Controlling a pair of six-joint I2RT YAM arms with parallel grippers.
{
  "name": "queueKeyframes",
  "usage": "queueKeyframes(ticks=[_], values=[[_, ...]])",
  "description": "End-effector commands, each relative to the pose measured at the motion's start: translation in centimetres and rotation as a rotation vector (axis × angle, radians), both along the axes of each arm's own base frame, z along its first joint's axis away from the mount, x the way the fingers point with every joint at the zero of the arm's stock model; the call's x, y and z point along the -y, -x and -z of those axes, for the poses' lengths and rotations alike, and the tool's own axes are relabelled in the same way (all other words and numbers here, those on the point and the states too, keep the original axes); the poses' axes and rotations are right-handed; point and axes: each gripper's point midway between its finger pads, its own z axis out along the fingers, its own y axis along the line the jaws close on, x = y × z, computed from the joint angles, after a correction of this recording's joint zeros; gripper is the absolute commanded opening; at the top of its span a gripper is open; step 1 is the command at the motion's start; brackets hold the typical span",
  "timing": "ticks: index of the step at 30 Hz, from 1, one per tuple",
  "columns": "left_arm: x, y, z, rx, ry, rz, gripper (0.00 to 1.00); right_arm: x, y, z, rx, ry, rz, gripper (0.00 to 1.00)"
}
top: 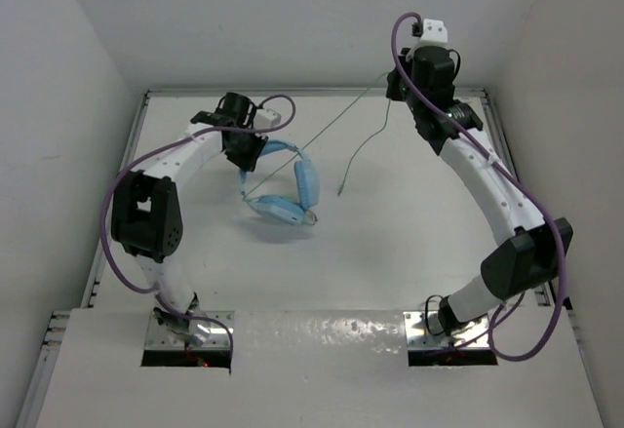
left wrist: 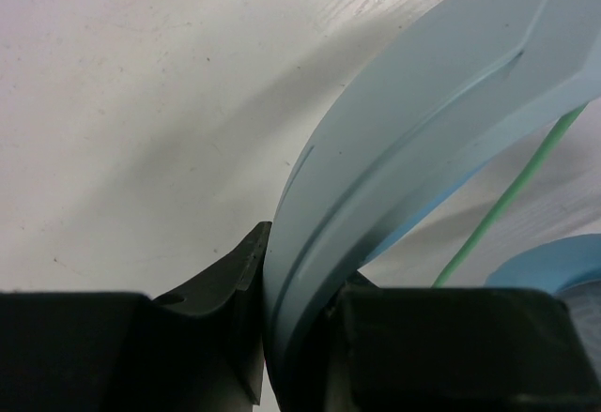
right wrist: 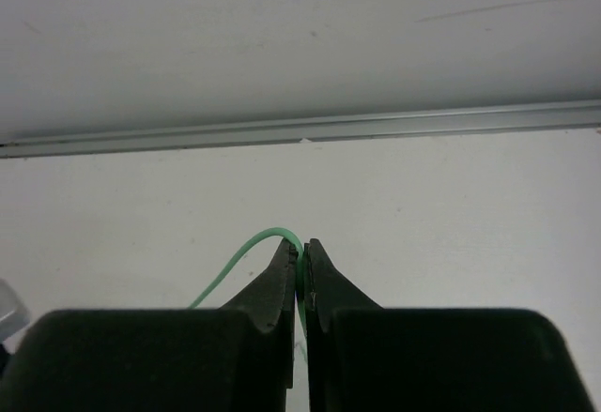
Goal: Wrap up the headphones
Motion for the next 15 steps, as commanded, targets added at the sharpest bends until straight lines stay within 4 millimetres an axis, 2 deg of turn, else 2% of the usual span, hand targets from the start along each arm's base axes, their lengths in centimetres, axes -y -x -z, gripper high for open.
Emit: queueKeyframes(ticks=[1, 4, 5, 8, 9, 10, 12, 15], values=[[1.3, 1.0, -0.2, -0.051, -0.012, 0.068, 0.0, -0.5, 1.2, -5.7, 0.162, -0.046, -0.001, 0.0], [2.7, 1.6, -0.6, -0.045, -0.011, 0.117, 0.0, -0.7, 0.9, -6.5, 0.166, -0.037, -0.004, 0.0], [3.1, 1.9, -0.7, -0.042, -0.007, 0.144, 0.0, -0.4, 0.3, -6.0, 0.155, -0.007, 0.014, 0.0], [4.7, 3.2, -2.3, -0.01, 0.038, 0.216, 0.0, 0.4, -0.8, -6.4, 0.152, 0.066, 0.053, 0.0], [5.4, 3.8, -3.6, 0.017, 0.055, 0.24, 0.0, 0.4, -2.0, -5.1, 0.119, 0.098, 0.066, 0.0], [5.6, 4.1, -4.3, 0.033, 0.058, 0.256, 0.0, 0.8, -2.3, -6.4, 0.122, 0.116, 0.082, 0.0], [5.5, 4.6, -5.0, 0.073, 0.021, 0.261, 0.0, 1.3, -3.1, -6.5, 0.104, 0.148, 0.103, 0.0], [5.4, 5.4, -4.0, 0.044, -0.036, 0.264, 0.0, 1.2, -3.7, -7.6, 0.121, 0.143, 0.102, 0.0]])
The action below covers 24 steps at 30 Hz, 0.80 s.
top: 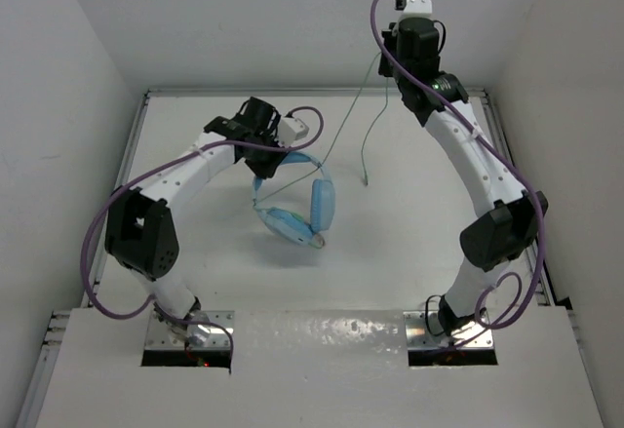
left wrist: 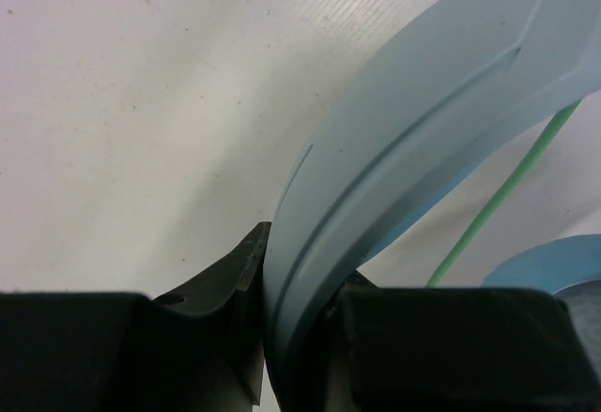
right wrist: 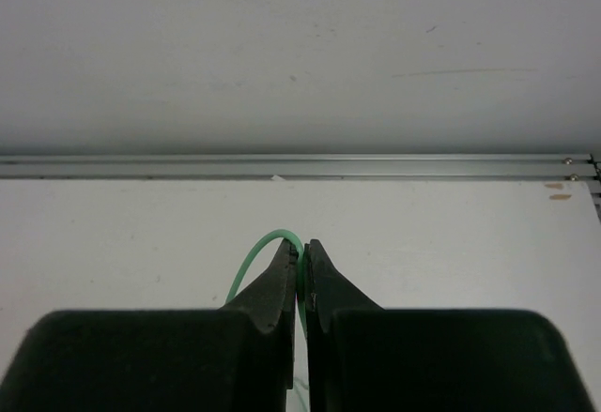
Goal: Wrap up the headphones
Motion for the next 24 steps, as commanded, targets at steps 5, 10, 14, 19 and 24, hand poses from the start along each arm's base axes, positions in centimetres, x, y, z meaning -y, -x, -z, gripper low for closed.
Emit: queueKeyframes(ticks=[5, 10, 14, 19, 24], values=[[-1.4, 1.3, 0.5, 0.009, -0.083, -0.014, 0.0, 3.2, 0.6, -6.3, 0.126, 0.007, 0.084, 0.0], [-2.6, -1.3, 2.7, 0.05, -0.179, -0.094, 0.0, 2.2, 2.5, -6.9, 0.117, -0.031, 0.007, 0.0], [-3.6, -5.8, 3.4, 0.127, -0.225, -0.251, 0.0, -0.6, 5.2, -7.3, 0.063, -0.101, -0.172, 0.0], [-2.5, -11.0, 1.2, 0.155, -0.046, -0.387, 0.0, -7.6, 9.8, -4.5, -0.06, -0.21, -0.576, 0.0], [-1.2, -14.4, -1.4, 0.24, 0.039, -0.453, 0.0, -14.4, 14.7, -4.4, -0.044, -0.313, -0.813, 0.0]])
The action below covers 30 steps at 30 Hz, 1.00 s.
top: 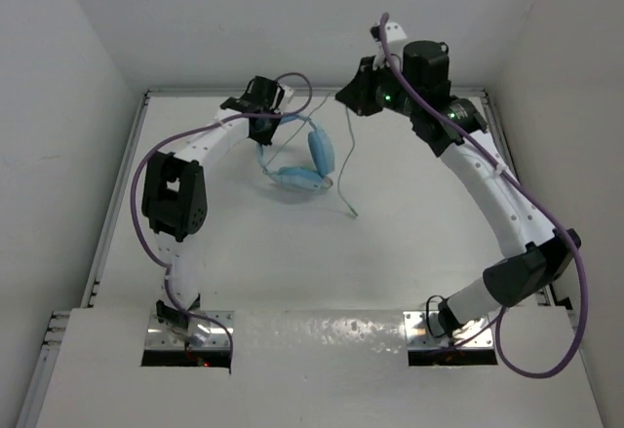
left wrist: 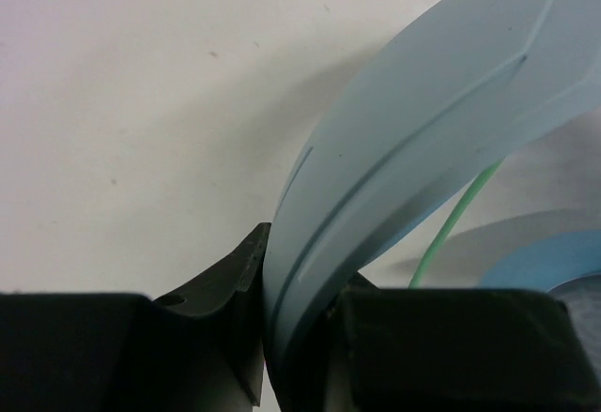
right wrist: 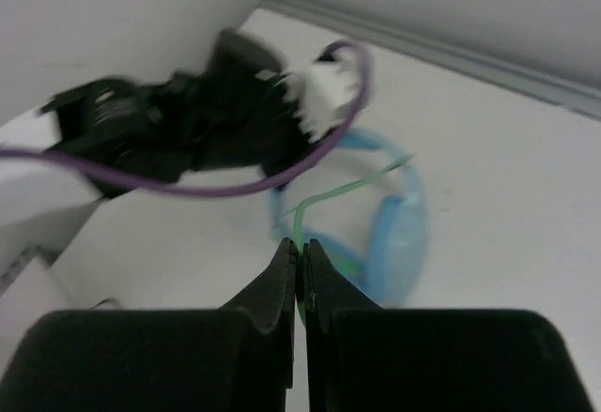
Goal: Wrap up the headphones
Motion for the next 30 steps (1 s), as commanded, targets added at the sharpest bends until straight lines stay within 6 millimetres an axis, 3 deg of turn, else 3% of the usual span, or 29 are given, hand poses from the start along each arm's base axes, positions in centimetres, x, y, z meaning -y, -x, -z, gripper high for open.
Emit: queueKeyframes(ticks=[1, 5, 9, 12, 13, 18, 21, 23, 26, 30], values=[[1.4, -3.3, -4.6, 0.134, 0.115, -0.089, 0.0, -6.2, 4.8, -4.1, 0.087, -0.19, -0.269, 0.0], [1.4, -5.4, -5.3, 0.17, 0.152, -0.148, 0.0, -11.5, 8.9, -4.9, 0.09, -0.282, -0.436, 0.0], [1.7, -6.5, -6.4, 0.177, 0.247, -0.187, 0.0, -14.3, 10.0, -3.2, 0.055, -0.306, -0.468, 0.0], [1.5, -7.4, -8.3, 0.173, 0.355, -0.211, 0.0, -15.7, 10.2, -0.7, 0.021, -0.324, -0.486, 0.0], [0.5, -7.7, -8.6, 0.169, 0.376, -0.233, 0.0, -16.2, 10.5, 0.1, 0.009, -0.332, -0.49, 0.0], [-0.5, -8.9, -13.0, 0.207, 0.526, -0.269, 0.0, -18.6, 11.7, 5.4, 0.005, -0.335, -0.497, 0.0], [-0.7, -8.7, -15.6, 0.245, 0.581, -0.269, 0.0, -20.3, 10.9, 9.4, 0.008, -0.266, -0.475, 0.0], [-0.8, -8.5, -16.8, 0.254, 0.616, -0.262, 0.0, -20.7, 9.3, 12.4, -0.027, -0.217, -0.422, 0.0], [-0.7, -7.6, -19.3, 0.28, 0.647, -0.233, 0.0, -19.6, 6.9, 15.9, -0.001, -0.127, -0.3, 0.03], [-0.5, -6.0, -22.6, 0.327, 0.672, -0.192, 0.0, -18.3, 5.4, 19.3, 0.037, -0.08, -0.205, 0.08]])
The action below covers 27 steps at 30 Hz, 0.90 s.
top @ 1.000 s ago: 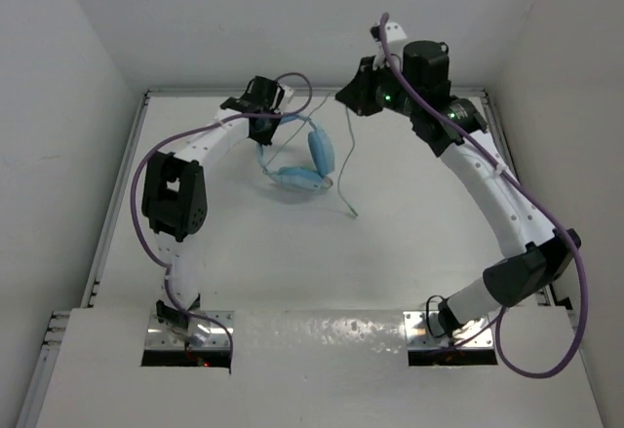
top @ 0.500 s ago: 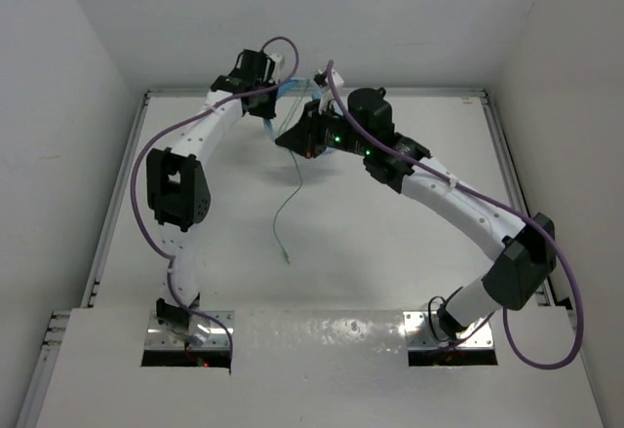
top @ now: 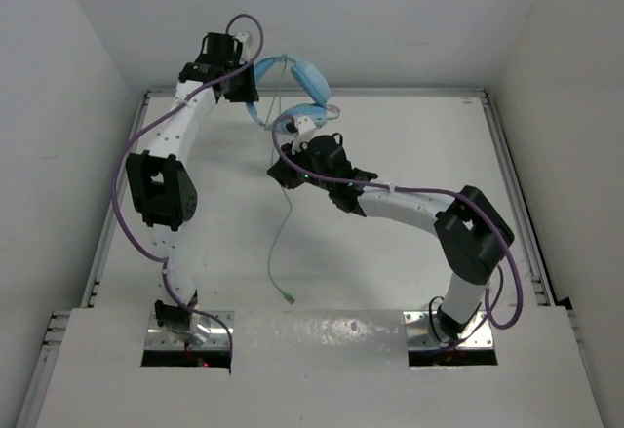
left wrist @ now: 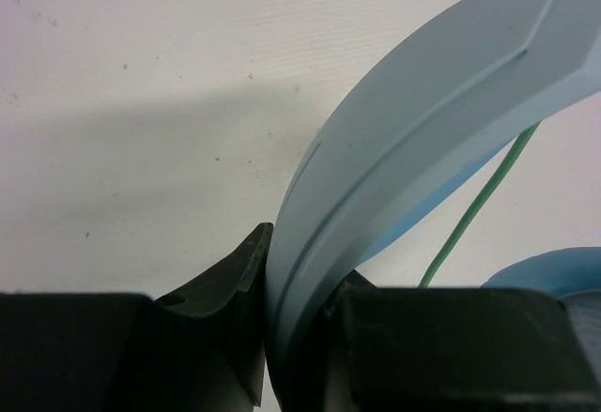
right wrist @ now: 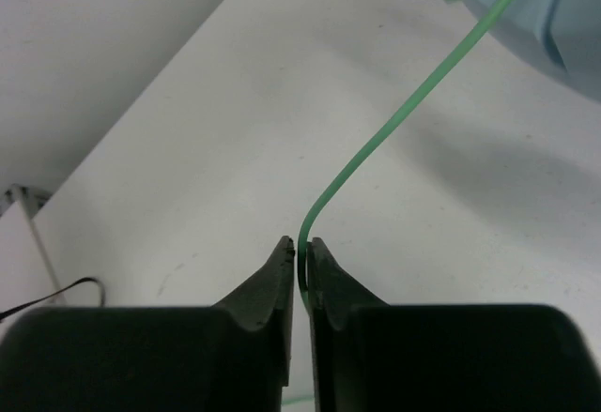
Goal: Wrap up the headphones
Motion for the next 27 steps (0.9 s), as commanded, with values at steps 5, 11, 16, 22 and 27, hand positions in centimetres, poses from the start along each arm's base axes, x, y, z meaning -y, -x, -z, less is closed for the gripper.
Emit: queueKeyframes(ticks=[5, 11, 16, 22, 27], values=[[2.3, 3.2, -13.9, 0.278, 0.17, 0.076, 0.0, 1.2, -2.0, 3.5, 0.138, 0.031, 0.12, 0.36], [2.4, 5.3, -14.8, 0.296, 0.181, 0.105, 0.0, 2.8, -2.0, 7.0, 0.119, 0.052, 0.184, 0.57], [2.3, 5.7, -16.1, 0.326, 0.186, 0.106, 0.0, 2.6, -1.5, 8.1, 0.064, 0.003, 0.198, 0.57], [3.0, 5.9, -17.3, 0.337, 0.232, 0.122, 0.0, 1.3, -0.5, 9.6, 0.001, -0.079, 0.193, 0.52], [3.4, 6.3, -18.1, 0.338, 0.259, 0.133, 0.0, 1.4, -0.8, 10.4, -0.047, -0.154, 0.249, 0.25]])
